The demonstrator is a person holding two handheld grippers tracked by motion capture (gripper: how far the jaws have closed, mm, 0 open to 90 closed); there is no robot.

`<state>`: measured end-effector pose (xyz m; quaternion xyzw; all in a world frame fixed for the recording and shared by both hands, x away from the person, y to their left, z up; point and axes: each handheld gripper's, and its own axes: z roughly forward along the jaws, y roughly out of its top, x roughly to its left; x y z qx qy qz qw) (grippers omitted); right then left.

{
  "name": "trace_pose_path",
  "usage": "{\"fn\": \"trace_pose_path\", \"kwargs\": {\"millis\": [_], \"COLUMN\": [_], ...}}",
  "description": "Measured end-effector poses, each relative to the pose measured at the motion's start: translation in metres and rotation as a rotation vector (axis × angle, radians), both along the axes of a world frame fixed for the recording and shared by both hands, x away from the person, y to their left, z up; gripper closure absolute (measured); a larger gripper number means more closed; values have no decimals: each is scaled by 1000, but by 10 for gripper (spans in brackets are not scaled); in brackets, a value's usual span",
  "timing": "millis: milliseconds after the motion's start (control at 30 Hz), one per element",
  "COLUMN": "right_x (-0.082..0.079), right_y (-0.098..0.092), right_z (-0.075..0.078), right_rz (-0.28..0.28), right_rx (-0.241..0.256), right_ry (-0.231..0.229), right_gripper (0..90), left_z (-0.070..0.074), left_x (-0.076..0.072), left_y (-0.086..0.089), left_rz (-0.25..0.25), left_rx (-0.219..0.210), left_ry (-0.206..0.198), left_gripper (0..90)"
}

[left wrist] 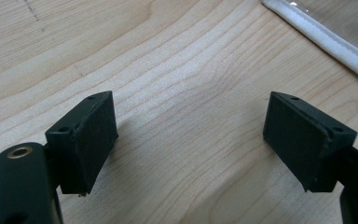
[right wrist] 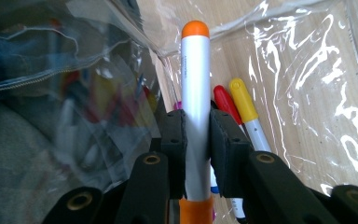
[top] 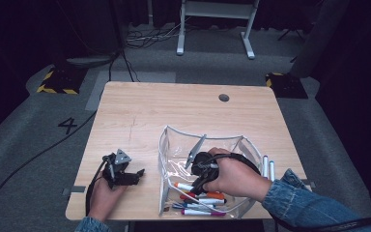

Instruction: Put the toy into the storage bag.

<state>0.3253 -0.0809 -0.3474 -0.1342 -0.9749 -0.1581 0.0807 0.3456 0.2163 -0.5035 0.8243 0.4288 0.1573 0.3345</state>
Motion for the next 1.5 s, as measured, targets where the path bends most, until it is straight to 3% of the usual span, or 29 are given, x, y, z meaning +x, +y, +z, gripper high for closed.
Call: {"fn": "trace_pose_path", "kwargs": {"millis": [633, 933, 1000, 1067, 1200, 1500], "right_x": [15, 14, 15, 17, 20, 16], "right_y": [7, 6, 5, 5, -1, -33], "right_z": [-44, -49, -50, -49, -31, 23], "right_rz": [7, 28, 39, 51, 27, -109], "right_rx": [-138, -165, -165, -141, -71, 130], "right_ry": [29, 37, 15, -51, -117, -178], "right_gripper": [766, 761, 624, 533, 508, 497], "left_z": [0, 0, 0, 0, 0, 0], "left_x": [0, 0, 0, 0, 0, 0], "left_y": [0, 0, 0, 0, 0, 0], "left_rz": [0, 0, -1, 0, 1, -1], "left_rx": [-1, -1, -1, -1, -3, 0], "left_ry": [2, 2, 2, 2, 1, -1], "left_gripper": [177, 177, 177, 176, 176, 176]}}
